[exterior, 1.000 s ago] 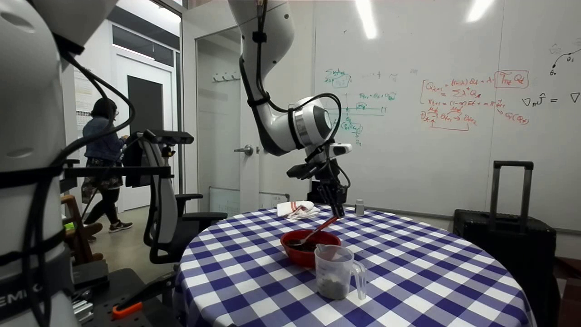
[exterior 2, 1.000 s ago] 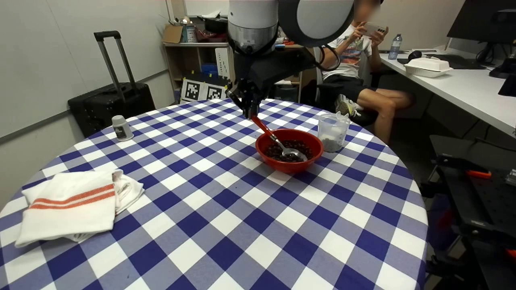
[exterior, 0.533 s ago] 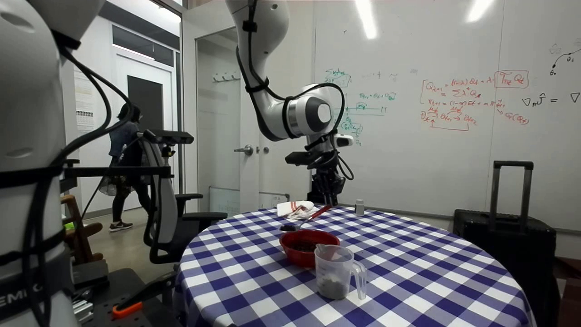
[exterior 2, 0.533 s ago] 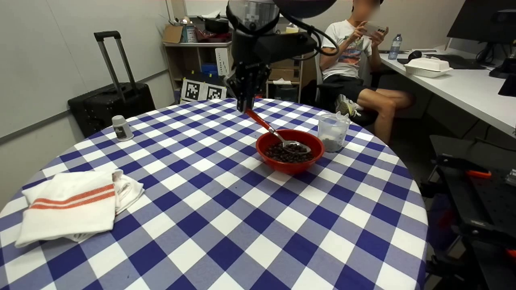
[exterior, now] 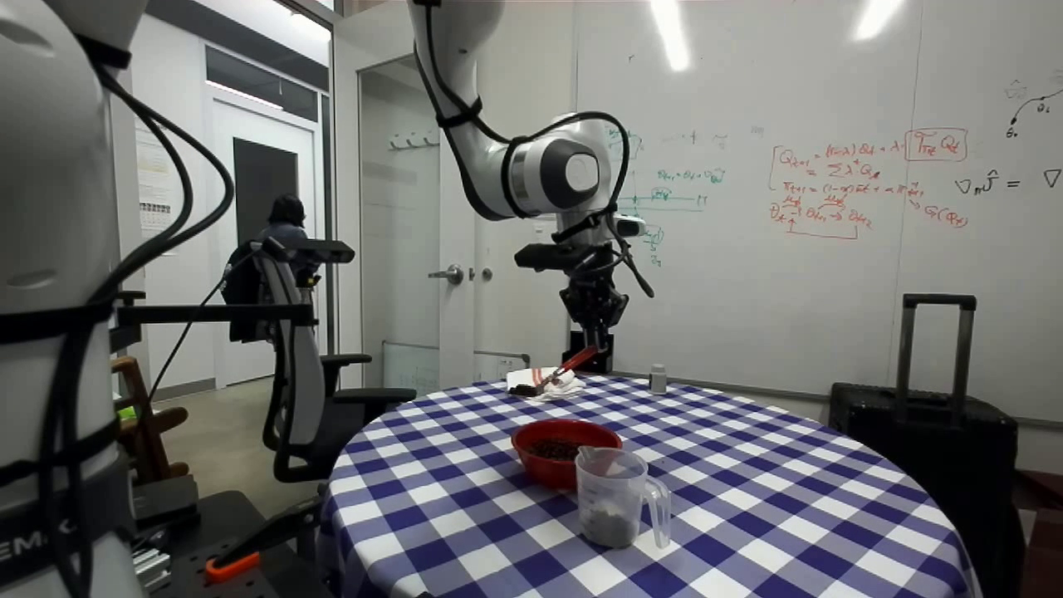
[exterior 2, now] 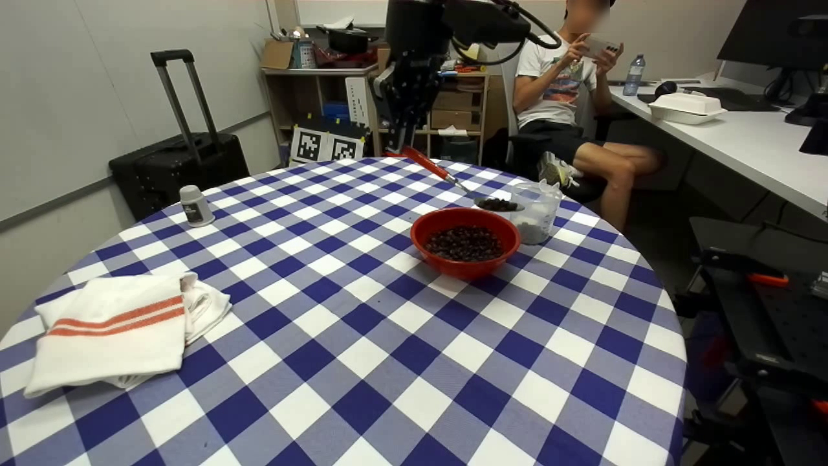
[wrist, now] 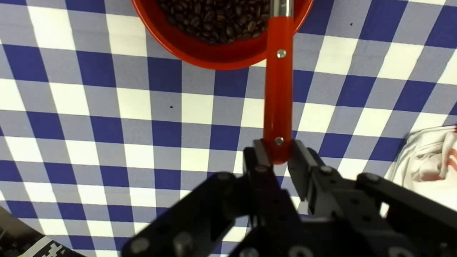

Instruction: Transfer a spoonful of contents from orange bowl into the transparent jar

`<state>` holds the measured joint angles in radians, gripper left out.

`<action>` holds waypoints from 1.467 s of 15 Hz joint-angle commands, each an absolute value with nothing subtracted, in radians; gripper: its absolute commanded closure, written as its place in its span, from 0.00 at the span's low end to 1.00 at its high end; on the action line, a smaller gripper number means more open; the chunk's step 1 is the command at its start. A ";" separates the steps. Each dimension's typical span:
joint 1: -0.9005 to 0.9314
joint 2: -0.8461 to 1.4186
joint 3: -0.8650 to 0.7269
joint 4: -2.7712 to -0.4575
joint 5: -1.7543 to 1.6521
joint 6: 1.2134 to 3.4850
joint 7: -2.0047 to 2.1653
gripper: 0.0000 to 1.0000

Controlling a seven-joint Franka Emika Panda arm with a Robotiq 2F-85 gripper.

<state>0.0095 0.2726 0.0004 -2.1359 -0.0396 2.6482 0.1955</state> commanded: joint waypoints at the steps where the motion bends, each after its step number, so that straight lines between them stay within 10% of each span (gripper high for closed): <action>1: -0.003 0.162 -0.017 -2.220 -0.022 2.630 0.155 0.95; 22: -0.181 -0.060 -0.159 -2.424 -0.317 2.709 0.532 0.95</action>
<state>-0.1624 -0.0301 -0.1619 -2.3992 -0.2053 2.6834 0.4092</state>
